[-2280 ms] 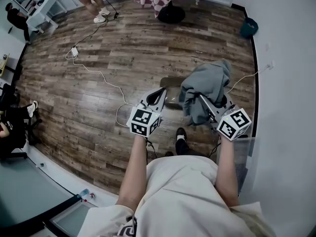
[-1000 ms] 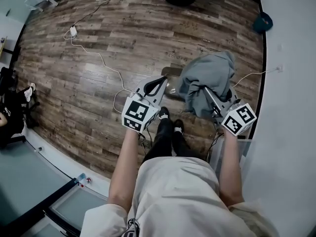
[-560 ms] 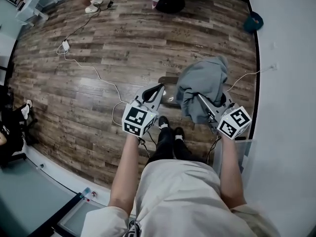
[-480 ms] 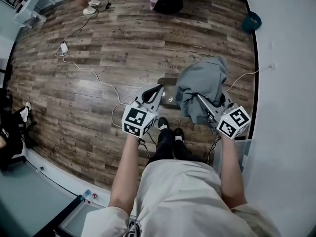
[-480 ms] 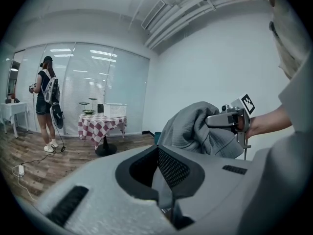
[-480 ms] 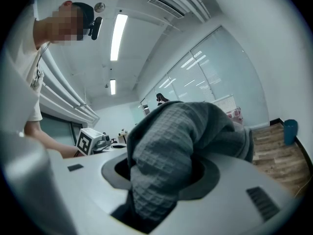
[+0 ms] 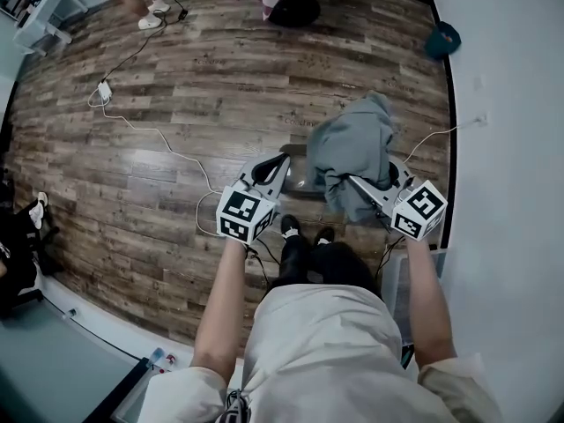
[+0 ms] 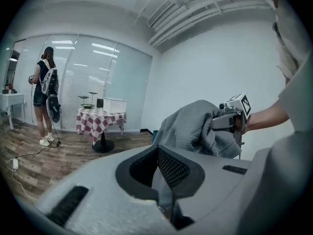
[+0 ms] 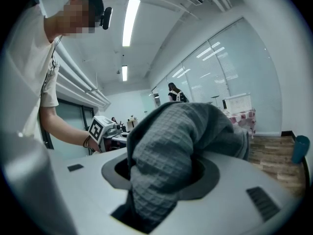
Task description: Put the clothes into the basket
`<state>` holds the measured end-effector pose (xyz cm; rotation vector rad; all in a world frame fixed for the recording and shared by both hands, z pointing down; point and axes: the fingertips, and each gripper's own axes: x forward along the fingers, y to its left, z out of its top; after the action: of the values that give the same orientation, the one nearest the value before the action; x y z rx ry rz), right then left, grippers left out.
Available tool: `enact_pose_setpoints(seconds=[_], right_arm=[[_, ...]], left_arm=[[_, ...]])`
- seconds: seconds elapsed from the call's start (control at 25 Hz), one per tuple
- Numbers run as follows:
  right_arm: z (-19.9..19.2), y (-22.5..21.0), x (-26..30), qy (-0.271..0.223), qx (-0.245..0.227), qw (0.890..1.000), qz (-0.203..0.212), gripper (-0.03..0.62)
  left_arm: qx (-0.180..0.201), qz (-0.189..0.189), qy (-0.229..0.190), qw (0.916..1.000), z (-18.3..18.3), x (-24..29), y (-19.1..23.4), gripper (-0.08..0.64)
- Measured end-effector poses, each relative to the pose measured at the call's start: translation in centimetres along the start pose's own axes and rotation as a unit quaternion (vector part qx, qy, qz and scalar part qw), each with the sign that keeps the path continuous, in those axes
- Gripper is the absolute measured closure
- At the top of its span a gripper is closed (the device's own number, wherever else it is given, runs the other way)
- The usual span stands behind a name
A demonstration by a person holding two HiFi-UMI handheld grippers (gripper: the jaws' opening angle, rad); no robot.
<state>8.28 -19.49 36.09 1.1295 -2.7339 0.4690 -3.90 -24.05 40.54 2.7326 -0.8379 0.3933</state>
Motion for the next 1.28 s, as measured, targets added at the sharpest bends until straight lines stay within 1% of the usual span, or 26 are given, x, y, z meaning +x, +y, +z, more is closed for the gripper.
enact_pose_setpoints(seconds=[0.2,0.32,0.44,0.56,0.64,0.72,0.84,0.96,1.08,1.16,1.28], right_arm=[[-1.1,-0.3,0.9,0.010,0.001,1.000,0.014,0.396],[-2.4,-1.4,1.5,0.018,0.009,1.000,0.021,0.396],[-4.0,-2.6,1.9,0.029,0.020,0.999,0.025,0.396],[-5.5,-4.1,2.9,0.029,0.028,0.999,0.021,0.396],[-7.2,-5.0,3.7,0.032,0.031,0.999,0.018,0.396],[-9.2,-5.5,4.0,0.041,0.024,0.999,0.014,0.396],[-11.7,-5.7,4.2,0.048,0.016,0.999,0.017,0.396],[-14.5,-6.6,4.9,0.055,0.017,0.998,0.025,0.396],[-17.9,-7.9,6.1,0.068,0.016,0.997,0.027,0.396],[-19.9,-8.6,6.4,0.080,0.007,0.996,0.035,0.396],[-22.6,-9.1,6.6,0.096,-0.012,0.994,0.051,0.396]], left_arm=[[-0.003,0.005,0.008,0.9999,-1.2,0.5,1.1,0.548],[0.000,0.011,0.008,0.9999,-1.7,1.8,1.4,0.548],[0.003,0.007,0.011,0.9999,-2.6,3.4,1.4,0.548],[-0.007,0.001,0.021,0.9997,-4.1,5.5,1.9,0.548],[-0.028,0.010,0.024,0.9993,-5.4,6.8,2.7,0.548],[-0.045,0.013,0.028,0.9985,-7.1,7.9,2.9,0.548],[-0.039,-0.001,0.044,0.9983,-9.9,9.5,3.1,0.548],[-0.040,-0.006,0.046,0.9981,-12.5,10.9,4.2,0.548],[-0.047,0.006,0.047,0.9978,-15.4,11.9,5.5,0.548],[-0.052,0.014,0.047,0.9974,-17.1,12.6,6.0,0.548],[-0.050,0.011,0.048,0.9975,-19.5,13.5,6.4,0.548]])
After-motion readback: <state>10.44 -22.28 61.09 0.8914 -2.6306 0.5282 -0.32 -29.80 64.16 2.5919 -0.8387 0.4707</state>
